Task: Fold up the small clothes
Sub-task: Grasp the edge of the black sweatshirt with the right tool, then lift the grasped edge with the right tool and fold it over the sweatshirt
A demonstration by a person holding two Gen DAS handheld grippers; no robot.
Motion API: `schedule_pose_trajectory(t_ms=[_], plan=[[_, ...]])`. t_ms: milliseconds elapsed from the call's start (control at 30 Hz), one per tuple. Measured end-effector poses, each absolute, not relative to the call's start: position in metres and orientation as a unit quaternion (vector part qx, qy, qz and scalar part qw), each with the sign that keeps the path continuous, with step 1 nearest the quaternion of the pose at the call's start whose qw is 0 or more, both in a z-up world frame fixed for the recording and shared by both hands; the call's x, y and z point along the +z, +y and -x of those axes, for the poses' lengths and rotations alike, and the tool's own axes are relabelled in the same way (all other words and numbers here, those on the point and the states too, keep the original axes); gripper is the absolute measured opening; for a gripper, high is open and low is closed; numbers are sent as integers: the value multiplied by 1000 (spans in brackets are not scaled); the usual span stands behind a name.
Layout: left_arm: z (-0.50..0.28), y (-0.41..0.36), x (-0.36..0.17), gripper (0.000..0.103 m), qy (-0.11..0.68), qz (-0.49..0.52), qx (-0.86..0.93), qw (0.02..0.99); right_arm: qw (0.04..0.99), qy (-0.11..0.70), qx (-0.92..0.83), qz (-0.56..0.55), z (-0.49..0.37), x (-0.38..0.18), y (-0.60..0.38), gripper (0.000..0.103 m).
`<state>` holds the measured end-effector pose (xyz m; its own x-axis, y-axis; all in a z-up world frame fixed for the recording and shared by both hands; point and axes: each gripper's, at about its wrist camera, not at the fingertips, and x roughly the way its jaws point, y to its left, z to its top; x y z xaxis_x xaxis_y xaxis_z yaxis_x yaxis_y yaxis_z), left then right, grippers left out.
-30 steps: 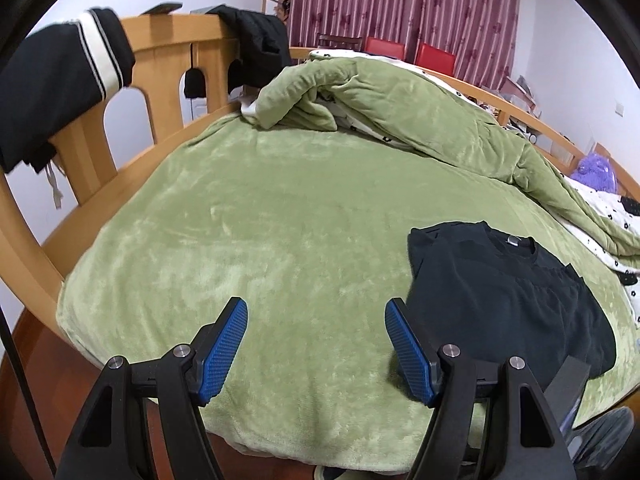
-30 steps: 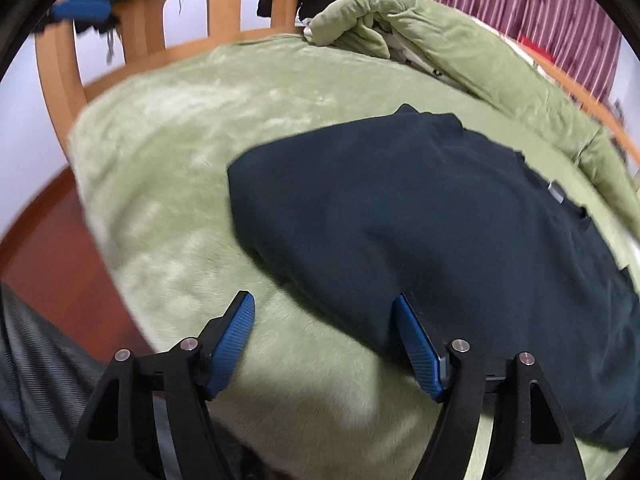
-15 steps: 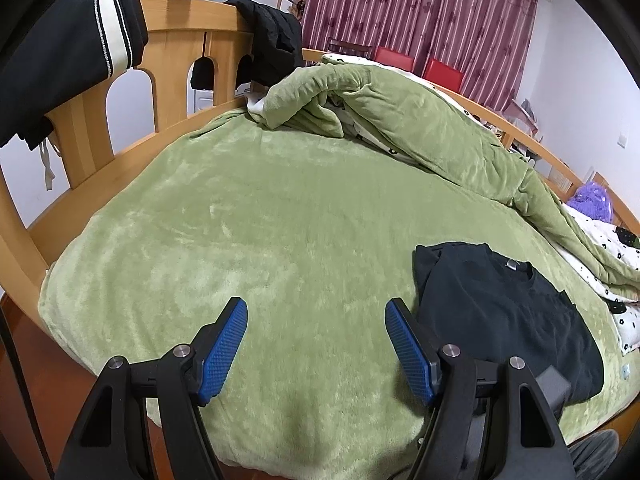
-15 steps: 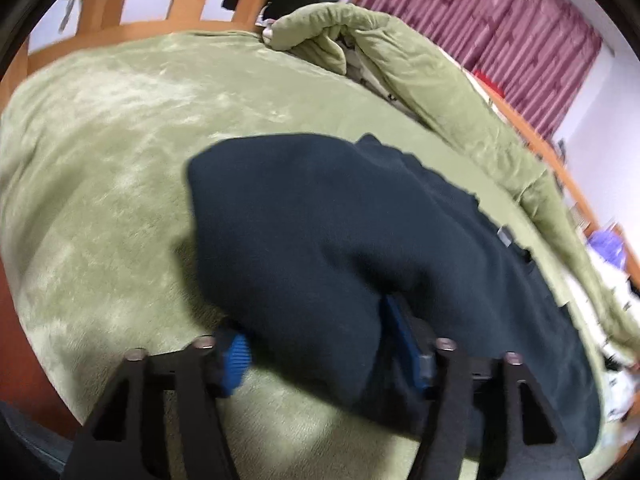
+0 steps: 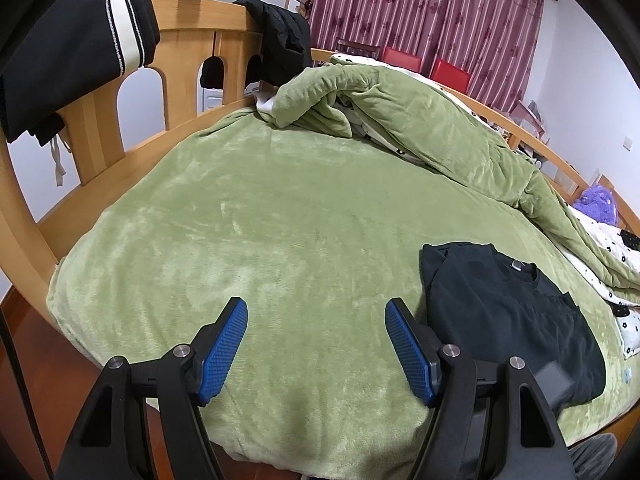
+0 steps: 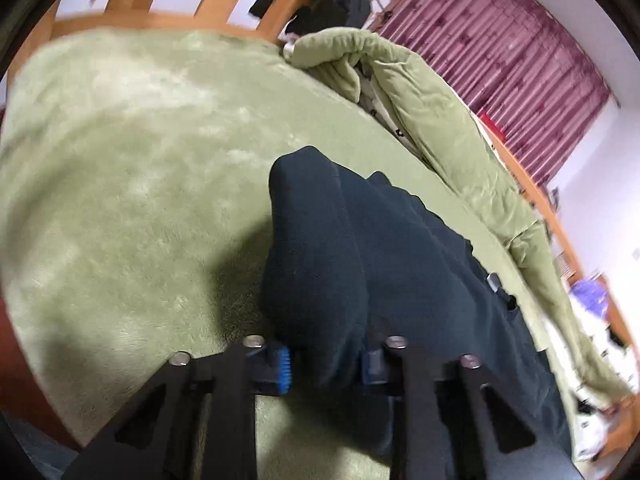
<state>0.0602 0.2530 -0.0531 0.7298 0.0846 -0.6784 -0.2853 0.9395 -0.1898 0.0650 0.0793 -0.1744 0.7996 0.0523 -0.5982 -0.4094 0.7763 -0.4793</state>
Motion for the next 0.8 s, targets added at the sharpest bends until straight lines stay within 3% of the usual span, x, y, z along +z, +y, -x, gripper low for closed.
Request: schedule_pose_trajectory(t_ms=[467,800], plan=[[-90,170,-38,70,358,121,58,924,933,307,176,-59,-99,-33,-89,18],[-137,59,-27,70,362,92,-7,928,941,279,65,-182,-93,-19,-289,16]])
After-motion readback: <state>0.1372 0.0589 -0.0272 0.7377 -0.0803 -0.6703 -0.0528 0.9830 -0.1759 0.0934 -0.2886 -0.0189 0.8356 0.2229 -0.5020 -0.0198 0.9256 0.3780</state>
